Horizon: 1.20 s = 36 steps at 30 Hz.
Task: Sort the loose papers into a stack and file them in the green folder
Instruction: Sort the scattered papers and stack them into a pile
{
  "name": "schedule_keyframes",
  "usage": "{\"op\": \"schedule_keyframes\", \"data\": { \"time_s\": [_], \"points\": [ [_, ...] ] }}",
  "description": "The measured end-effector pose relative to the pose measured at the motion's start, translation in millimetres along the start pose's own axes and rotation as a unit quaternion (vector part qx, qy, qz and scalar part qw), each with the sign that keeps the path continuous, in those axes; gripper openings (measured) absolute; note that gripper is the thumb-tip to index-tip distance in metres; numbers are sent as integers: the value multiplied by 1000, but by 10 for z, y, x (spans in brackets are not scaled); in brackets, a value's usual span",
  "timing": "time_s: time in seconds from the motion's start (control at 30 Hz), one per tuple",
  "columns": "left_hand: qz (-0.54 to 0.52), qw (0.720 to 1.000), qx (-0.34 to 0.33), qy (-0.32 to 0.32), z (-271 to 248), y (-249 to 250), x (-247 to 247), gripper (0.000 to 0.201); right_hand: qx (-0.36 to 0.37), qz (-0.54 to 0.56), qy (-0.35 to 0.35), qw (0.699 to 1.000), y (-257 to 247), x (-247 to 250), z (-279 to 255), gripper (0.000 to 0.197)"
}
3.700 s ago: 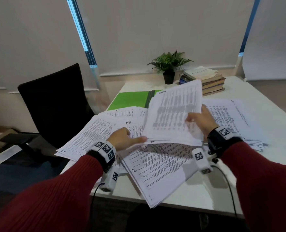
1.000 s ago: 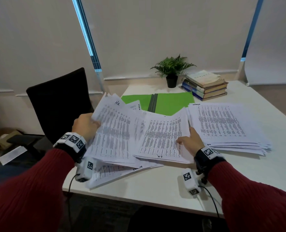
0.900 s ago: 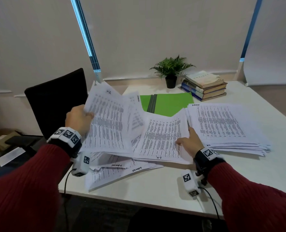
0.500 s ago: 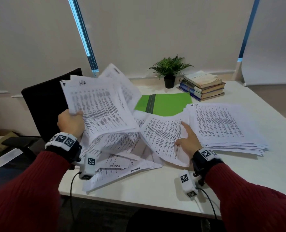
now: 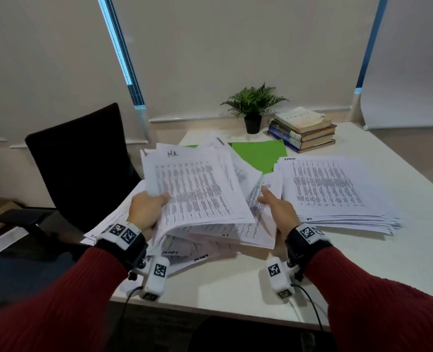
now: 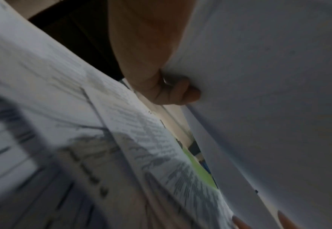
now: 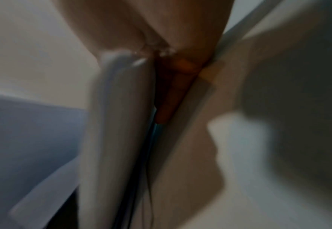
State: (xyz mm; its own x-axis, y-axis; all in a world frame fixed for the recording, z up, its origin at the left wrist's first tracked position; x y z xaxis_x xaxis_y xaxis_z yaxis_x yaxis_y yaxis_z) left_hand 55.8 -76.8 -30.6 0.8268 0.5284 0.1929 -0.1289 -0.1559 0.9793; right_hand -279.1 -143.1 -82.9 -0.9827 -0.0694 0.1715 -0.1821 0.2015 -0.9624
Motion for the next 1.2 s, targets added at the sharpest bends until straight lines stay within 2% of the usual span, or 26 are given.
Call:
{"op": "schedule_keyframes", "data": {
  "time_s": [0.07,0.17,0.23,0.3,0.4,0.5,0.57,0.67,0.77,0.83,0.87,0.93,0.97,1.03,1.1,1.13,1.2],
  "points": [
    [24,999,17,-36,-75,-107,-112,12,3,11,7,1000,16,15,22,59],
    [56,996,13,-70,-139,-206,-211,16,11,44,40,998,87,29,52,33],
    [95,992,-5,-86,-152,-232,-224,19,6,51,66,997,154,50,70,23],
    [145,986,-30,-77,-114,-221,-145,14,-3,57,80,995,194,63,79,26],
    [154,986,-55,-6,-8,-100,104,6,2,65,81,995,213,79,102,29],
    [75,994,-75,37,101,130,320,23,14,61,54,997,204,73,89,36],
    [61,995,-78,20,154,276,347,25,28,51,45,997,154,89,36,41],
    [113,991,-72,-26,305,291,214,28,38,31,32,998,121,113,19,44],
    [233,966,-67,-93,395,146,-104,39,28,33,8,999,115,70,50,41],
    [350,928,-46,-114,376,31,-311,65,23,20,-1,1000,114,35,84,40],
    [391,912,-26,-119,348,-25,-390,75,24,-2,-10,1000,107,11,89,50],
    [420,898,-4,-131,256,-108,-567,81,21,-41,-23,999,134,-23,103,84],
    [417,899,2,-133,202,-139,-654,79,23,-52,-25,998,141,-27,91,100],
    [373,918,-1,-133,121,-187,-852,68,27,-73,-30,996,172,-63,95,119],
    [281,949,30,-140,80,-233,-1041,51,33,-87,-30,995,177,-96,102,126],
    [257,953,37,-157,27,-206,-1120,46,37,-88,-27,995,177,-104,121,125],
    [290,940,23,-176,-15,-138,-1163,60,45,-87,-18,995,144,-99,102,120]
  ]
}}
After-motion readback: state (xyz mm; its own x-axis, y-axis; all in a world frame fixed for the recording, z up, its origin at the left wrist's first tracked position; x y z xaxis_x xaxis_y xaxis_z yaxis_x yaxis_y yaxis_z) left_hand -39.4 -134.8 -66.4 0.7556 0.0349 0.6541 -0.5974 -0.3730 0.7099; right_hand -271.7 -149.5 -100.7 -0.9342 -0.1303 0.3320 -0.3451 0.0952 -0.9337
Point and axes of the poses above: each hand's wrist, its own z-axis towards the middle knuckle, its own x-axis out of the back of the hand, y = z × x, the point moved 5 cm from there along z, towards the middle knuckle, and after that the axes turned 3 degrees about -x, right-handed, at the moved point
